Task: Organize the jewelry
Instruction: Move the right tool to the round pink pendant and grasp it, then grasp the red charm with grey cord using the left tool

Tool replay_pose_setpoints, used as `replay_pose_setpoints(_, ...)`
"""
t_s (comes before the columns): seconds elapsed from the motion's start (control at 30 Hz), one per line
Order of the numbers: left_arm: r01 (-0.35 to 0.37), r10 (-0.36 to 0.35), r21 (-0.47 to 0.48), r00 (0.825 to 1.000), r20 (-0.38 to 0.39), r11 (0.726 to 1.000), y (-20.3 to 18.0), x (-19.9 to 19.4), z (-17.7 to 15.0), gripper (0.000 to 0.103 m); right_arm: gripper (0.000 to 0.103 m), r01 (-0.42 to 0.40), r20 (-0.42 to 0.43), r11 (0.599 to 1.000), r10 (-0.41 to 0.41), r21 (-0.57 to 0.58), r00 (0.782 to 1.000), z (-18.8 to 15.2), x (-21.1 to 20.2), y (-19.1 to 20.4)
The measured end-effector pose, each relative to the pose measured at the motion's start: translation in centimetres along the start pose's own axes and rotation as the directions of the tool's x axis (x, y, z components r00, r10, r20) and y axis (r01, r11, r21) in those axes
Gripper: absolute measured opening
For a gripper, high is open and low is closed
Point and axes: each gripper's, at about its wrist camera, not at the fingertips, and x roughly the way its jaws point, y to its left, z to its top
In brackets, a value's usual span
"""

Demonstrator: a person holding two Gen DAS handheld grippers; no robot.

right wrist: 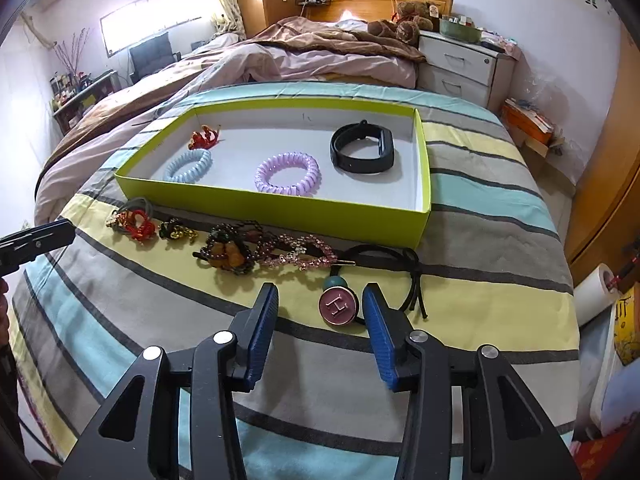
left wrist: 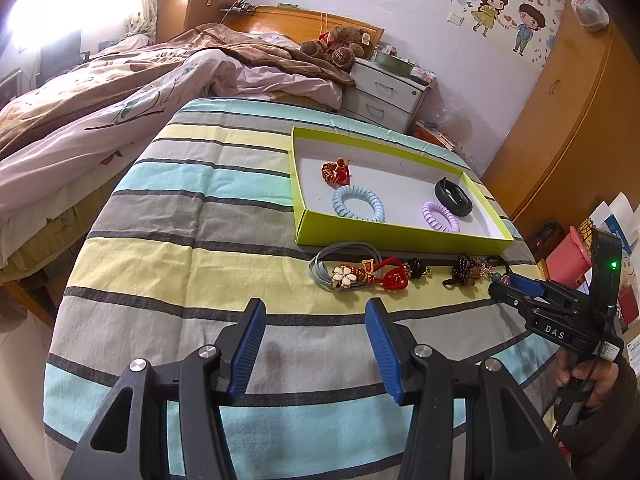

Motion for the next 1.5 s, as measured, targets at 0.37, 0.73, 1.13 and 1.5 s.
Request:
replay_pose_setpoints(0.37,0.024,-0.024,0.029,1.0,-0.007,0.999,-1.1,0.2,0.2,0.051,0.018,0.016,0.012,1.0,-0.017,0.021,1.0,-0.3,-0.6,-0.5)
replay_pose_setpoints(0.73,-0.003,0.008,0.158,0.999,-0.035,0.987,-3.6,2.5,1.9,0.051,0.011,-0.007,0.081,0.998,0.002,0.062,0.997,-1.3,-3.3,-1.0)
replay_pose_setpoints(1.13,-0.029,0.05,0.27,0.996,-0.071,0.962,-5.4,5.3,3.0,0.051,0.011,-0.033,0.087,0.996,0.026,0.083,0.996,-2.6,-4.4,-1.1)
replay_pose_setpoints(1.5,-0.012,0.039,0.276,0.995,-0.093,0.961,-5.5,5.3,2.6,0.028,0.011,-0.045,0.088,0.995,0.038,0.085,0.995,-2.7,-4.6,-1.0)
